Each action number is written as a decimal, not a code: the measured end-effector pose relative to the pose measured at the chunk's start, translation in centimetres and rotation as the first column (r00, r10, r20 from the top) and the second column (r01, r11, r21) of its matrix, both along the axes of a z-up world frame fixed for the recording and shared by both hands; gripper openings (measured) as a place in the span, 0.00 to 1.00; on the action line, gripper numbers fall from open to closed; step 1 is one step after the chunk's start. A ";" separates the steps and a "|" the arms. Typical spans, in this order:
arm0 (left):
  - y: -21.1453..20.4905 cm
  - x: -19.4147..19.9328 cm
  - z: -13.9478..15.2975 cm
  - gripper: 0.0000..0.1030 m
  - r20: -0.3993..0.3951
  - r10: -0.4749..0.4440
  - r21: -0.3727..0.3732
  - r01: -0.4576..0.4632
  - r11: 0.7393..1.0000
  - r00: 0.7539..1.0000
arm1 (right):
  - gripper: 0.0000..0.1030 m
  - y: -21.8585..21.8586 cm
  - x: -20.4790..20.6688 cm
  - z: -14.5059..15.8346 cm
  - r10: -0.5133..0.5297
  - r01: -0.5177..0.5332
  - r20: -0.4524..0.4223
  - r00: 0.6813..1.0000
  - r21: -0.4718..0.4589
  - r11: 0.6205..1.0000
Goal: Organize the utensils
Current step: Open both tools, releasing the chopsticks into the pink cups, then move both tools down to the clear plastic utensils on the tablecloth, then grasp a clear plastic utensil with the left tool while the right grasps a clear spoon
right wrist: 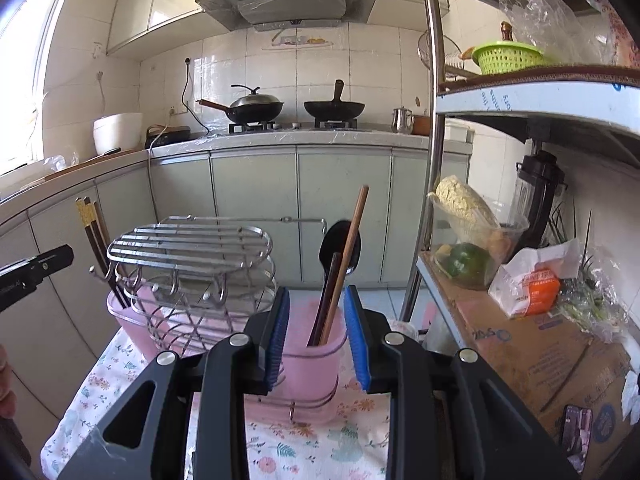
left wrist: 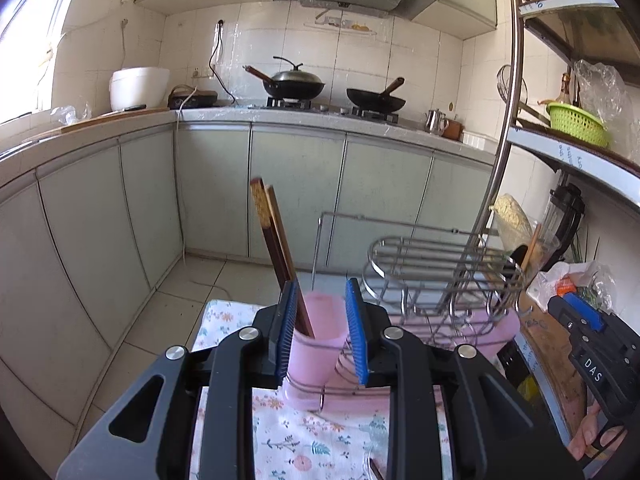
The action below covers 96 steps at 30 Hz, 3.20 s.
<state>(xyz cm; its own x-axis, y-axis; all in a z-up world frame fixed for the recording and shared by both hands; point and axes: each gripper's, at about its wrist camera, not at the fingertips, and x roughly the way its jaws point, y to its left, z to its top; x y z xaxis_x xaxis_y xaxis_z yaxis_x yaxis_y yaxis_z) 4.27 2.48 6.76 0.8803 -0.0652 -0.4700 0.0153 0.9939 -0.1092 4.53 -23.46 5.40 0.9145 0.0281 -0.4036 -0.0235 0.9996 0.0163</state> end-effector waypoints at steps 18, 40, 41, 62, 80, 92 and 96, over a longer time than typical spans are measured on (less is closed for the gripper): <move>-1.2 -1.2 -6.0 0.24 -0.164 -0.003 0.024 0.007 1.000 0.986 | 0.26 0.5 -0.8 -5.8 0.049 -0.040 -0.173 0.984 0.060 0.997; -0.9 -1.2 -10.0 0.24 -0.289 0.001 0.004 0.000 1.000 0.957 | 0.26 1.2 -0.6 -9.0 0.066 -0.046 -0.273 0.960 0.080 0.996; -0.9 -1.2 -10.1 0.24 -0.292 0.002 0.004 -0.001 1.000 0.957 | 0.26 1.2 -0.6 -9.0 0.066 -0.046 -0.275 0.959 0.080 0.996; 1.6 -1.0 -12.1 0.24 -0.378 -0.030 -0.075 0.002 0.997 0.925 | 0.26 2.7 0.4 -12.2 0.276 -0.184 -0.452 0.848 0.237 0.954; 0.3 -1.8 -15.2 0.24 -0.497 -0.292 -0.294 0.158 0.943 0.817 | 0.17 4.4 3.0 -19.4 0.476 -0.119 -0.635 0.608 0.520 0.846; 0.3 0.8 -16.8 0.24 -0.573 -0.350 -0.388 0.131 0.912 0.741 | 0.03 3.2 2.8 -18.2 0.381 -0.117 -0.577 0.723 0.441 0.890; -0.9 1.9 -17.4 0.24 -0.600 -0.326 -0.348 0.128 0.929 0.730 | 0.03 2.7 2.6 -17.4 0.331 -0.123 -0.545 0.770 0.383 0.916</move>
